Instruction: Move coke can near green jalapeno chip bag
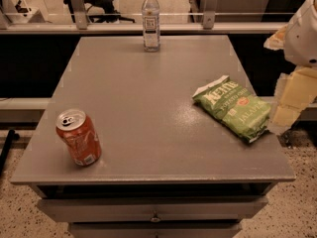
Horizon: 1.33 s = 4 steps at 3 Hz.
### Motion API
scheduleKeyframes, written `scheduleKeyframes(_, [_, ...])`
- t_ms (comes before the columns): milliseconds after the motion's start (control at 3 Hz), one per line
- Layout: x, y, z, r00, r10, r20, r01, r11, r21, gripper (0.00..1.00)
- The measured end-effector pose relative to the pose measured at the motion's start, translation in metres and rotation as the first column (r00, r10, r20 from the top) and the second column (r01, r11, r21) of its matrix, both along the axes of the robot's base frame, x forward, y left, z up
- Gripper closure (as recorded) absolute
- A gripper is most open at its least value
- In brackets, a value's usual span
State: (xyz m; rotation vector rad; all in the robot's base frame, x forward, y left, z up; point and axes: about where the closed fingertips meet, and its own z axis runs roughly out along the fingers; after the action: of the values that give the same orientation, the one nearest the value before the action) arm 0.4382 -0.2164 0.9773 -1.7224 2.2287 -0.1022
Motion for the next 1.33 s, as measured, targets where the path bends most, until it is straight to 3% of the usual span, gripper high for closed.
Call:
scheduleKeyframes(333, [0.000,0.000,0.000,1.0000,0.000,0.000,0.000,1.000,0.000,0.00])
scheduleKeyframes(667, [0.009,0.022,-0.014,0.9991,0.042,-0.010,-0.041,0.996,0.078,0.00])
scheduleKeyframes(1000, [0.030,0.076,-0.051,0.9882,0.151,-0.025,-0.139,0.953,0.269,0.00])
scheduleKeyframes(1333, [0.037,0.139,-0.075,0.9675,0.253,-0.011,-0.219,0.858,0.464,0.00])
